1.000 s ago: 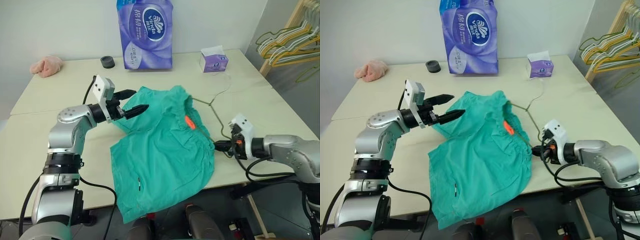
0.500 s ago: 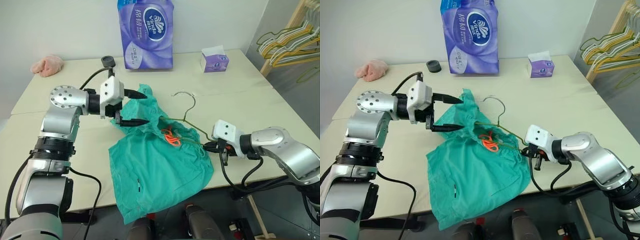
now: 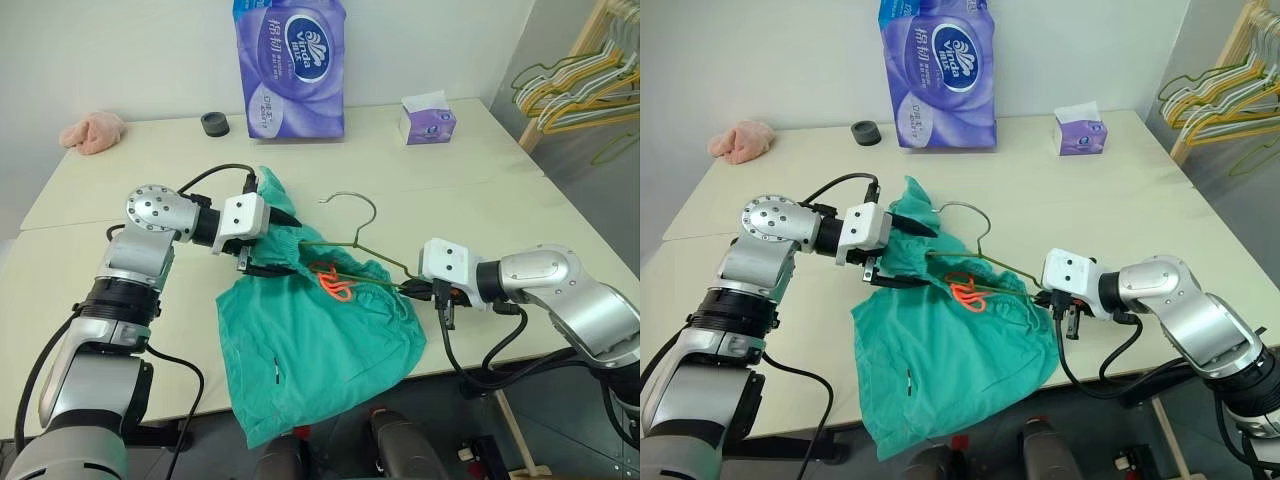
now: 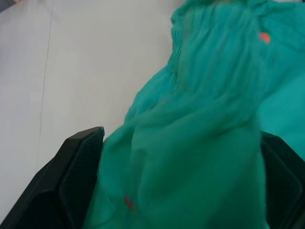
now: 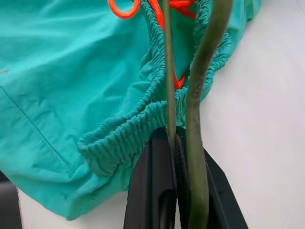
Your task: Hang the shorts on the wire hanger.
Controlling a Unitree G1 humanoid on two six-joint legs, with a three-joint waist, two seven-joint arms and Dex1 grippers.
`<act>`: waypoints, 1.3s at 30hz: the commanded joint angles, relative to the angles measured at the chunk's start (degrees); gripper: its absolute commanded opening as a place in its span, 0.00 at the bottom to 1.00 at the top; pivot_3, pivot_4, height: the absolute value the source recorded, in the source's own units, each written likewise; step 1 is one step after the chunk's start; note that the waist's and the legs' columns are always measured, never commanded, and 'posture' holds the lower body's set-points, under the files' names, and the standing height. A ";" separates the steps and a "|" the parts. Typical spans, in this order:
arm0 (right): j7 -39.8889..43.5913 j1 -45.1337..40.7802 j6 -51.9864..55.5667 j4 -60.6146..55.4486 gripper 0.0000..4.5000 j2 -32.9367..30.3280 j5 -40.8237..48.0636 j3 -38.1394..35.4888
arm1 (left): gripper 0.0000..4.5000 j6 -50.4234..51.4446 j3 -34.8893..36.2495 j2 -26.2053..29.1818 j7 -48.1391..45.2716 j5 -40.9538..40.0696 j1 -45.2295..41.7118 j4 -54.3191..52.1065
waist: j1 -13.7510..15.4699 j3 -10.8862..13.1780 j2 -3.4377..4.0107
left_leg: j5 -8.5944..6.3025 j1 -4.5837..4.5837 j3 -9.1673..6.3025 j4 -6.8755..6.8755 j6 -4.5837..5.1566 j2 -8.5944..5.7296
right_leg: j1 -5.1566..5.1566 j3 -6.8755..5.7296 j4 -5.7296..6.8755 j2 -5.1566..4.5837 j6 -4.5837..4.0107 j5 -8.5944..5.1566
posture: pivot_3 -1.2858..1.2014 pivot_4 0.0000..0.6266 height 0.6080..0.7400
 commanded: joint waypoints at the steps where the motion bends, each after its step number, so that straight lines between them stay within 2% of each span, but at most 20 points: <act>1: 0.52 -1.08 -1.20 -3.08 0.00 0.52 0.86 -3.03 | 0.99 -0.57 -0.16 -0.30 0.18 0.08 0.43 -0.32 | 0.00 0.00 0.00 | 0.00 0.00 0.00 0.00 0.00 0.00 | 0.00 0.00 0.00 0.00 0.00 0.00 | 0.42 0.20 1.00; 15: 2.77 -0.72 -7.21 -3.57 0.00 0.62 -2.21 -1.52 | 0.08 2.84 0.19 -2.03 0.13 -1.31 3.68 -5.42 | -0.01 0.00 0.00 | 0.00 0.00 0.00 0.01 0.00 0.00 | 0.00 0.00 0.01 -0.01 -0.01 0.00 | 0.42 0.20 1.00; 16: 3.88 -0.45 -8.64 -3.53 0.00 0.12 -2.80 -1.15 | 0.04 2.89 0.20 -1.98 -0.03 -1.22 3.91 -5.71 | 0.00 0.00 0.00 | 0.00 0.00 0.00 0.01 0.00 0.00 | 0.00 0.00 0.01 -0.01 -0.01 0.00 | 0.42 0.19 1.00; 19: 7.86 0.88 -15.20 -2.60 0.00 -2.30 -4.91 -0.79 | 0.01 2.59 0.25 -1.73 -0.53 -0.77 4.45 -6.21 | 0.02 0.00 0.00 | 0.00 0.00 0.00 0.01 0.00 0.00 | 0.00 -0.01 0.01 -0.01 -0.01 0.00 | 0.42 0.19 1.00; 21: 7.69 1.44 -19.44 -0.30 0.00 -3.25 -7.40 -1.51 | 0.01 2.24 0.25 -1.47 -0.79 -0.51 4.57 -6.17 | 0.02 0.00 0.00 | 0.00 0.00 0.00 0.01 0.00 0.00 | 0.00 -0.01 0.01 -0.01 0.00 0.00 | 0.42 0.19 1.00; 22: 8.13 1.69 -20.71 0.72 0.12 -3.81 -7.93 -1.89 | 0.01 2.20 0.23 -1.34 -0.87 -0.50 4.59 -6.19 | 0.01 0.00 0.00 | 0.00 0.00 0.01 0.02 0.00 -0.01 | 0.00 0.00 0.01 -0.01 0.00 0.00 | 0.42 0.19 1.00; 31: 7.84 6.15 -27.46 12.52 0.76 -10.17 -12.27 -8.59 | 0.00 1.48 -0.38 -0.16 -1.35 -0.33 5.38 -6.71 | 0.00 0.00 0.00 | 0.00 0.00 0.04 0.05 0.00 -0.01 | 0.02 0.01 0.03 -0.01 -0.01 0.01 | 0.42 0.19 1.00; 33: 6.55 8.69 -30.26 16.30 0.91 -12.01 -13.70 -10.69 | 0.00 0.96 -0.56 0.14 -1.21 -0.12 5.53 -6.53 | 0.01 0.00 0.00 | 0.00 0.00 0.04 0.05 0.00 -0.01 | 0.02 0.02 0.03 -0.02 -0.01 0.01 | 0.42 0.20 1.00; 34: 6.85 12.06 -30.58 16.71 0.98 -12.38 -11.73 -13.32 | 0.00 0.93 -0.53 0.22 -0.99 -0.11 5.60 -6.48 | 0.09 -0.01 0.01 | 0.00 0.00 0.05 0.05 0.00 -0.02 | 0.02 0.02 0.03 -0.02 -0.01 0.01 | 0.42 0.20 1.00; 36: 8.70 17.71 -28.69 14.28 0.98 -11.52 -5.40 -18.02 | 0.00 1.05 -0.40 0.28 -0.62 -0.19 5.68 -6.45 | 0.22 -0.01 -0.01 | 0.00 0.00 0.01 0.04 0.00 -0.01 | 0.04 -0.02 0.03 -0.01 -0.01 0.01 | 0.42 0.20 1.00; 39: 7.34 26.65 -21.53 3.78 0.98 -6.53 5.12 -23.57 | 0.00 1.18 -0.20 0.37 -0.03 -0.23 5.63 -6.27 | 0.20 -0.02 -0.01 | 0.00 -0.01 -0.08 -0.01 0.01 0.01 | 0.06 -0.06 0.04 0.01 -0.01 0.01 | 0.42 0.20 1.00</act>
